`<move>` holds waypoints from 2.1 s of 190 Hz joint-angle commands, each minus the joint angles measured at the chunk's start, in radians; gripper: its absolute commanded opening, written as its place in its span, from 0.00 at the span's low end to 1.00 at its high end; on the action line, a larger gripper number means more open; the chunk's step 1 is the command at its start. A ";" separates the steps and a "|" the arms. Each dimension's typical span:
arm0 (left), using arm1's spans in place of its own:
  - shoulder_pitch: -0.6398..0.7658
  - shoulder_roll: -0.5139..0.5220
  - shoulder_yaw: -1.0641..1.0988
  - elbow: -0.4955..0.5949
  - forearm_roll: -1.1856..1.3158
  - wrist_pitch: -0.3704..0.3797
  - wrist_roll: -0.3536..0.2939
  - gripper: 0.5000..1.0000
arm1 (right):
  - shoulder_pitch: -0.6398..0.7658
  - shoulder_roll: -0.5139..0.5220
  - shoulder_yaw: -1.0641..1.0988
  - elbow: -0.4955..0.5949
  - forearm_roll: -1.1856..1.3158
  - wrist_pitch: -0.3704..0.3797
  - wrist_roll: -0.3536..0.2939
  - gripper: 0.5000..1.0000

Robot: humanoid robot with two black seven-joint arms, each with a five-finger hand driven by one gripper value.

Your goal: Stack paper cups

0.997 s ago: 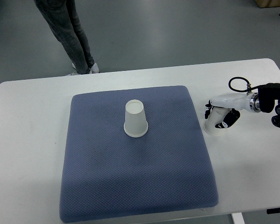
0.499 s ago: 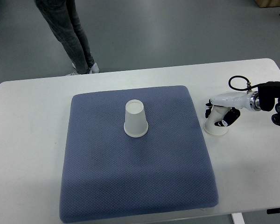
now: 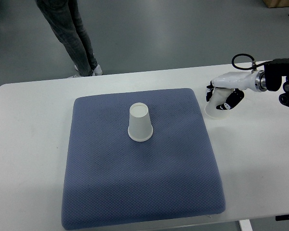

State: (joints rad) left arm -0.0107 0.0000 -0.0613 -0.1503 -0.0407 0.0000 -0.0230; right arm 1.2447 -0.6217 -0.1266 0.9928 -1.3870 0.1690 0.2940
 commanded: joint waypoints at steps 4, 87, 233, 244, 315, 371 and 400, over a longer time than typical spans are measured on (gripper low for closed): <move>0.000 0.000 0.000 0.000 0.001 0.000 0.000 1.00 | 0.059 0.002 0.002 0.030 0.002 0.033 0.004 0.03; 0.000 0.000 0.000 0.000 -0.001 0.000 0.000 1.00 | 0.216 0.109 0.004 0.121 0.019 0.107 0.036 0.03; 0.000 0.000 0.000 0.000 -0.001 0.000 0.000 1.00 | 0.240 0.253 0.094 0.086 0.135 0.207 0.062 0.04; 0.000 0.000 0.000 0.000 -0.001 0.000 0.000 1.00 | 0.236 0.266 0.096 0.081 0.131 0.205 0.062 0.04; 0.000 0.000 0.000 0.000 -0.001 0.000 0.000 1.00 | 0.202 0.324 0.097 0.001 0.112 0.204 0.056 0.04; 0.000 0.000 0.000 0.000 -0.001 0.000 0.000 1.00 | 0.197 0.333 0.097 0.000 0.112 0.202 0.056 0.04; 0.000 0.000 0.000 0.000 -0.001 0.000 0.000 1.00 | 0.193 0.339 0.096 0.000 0.111 0.190 0.056 0.05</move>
State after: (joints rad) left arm -0.0107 0.0000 -0.0613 -0.1503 -0.0408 0.0000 -0.0230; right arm 1.4411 -0.2850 -0.0289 0.9922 -1.2758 0.3687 0.3497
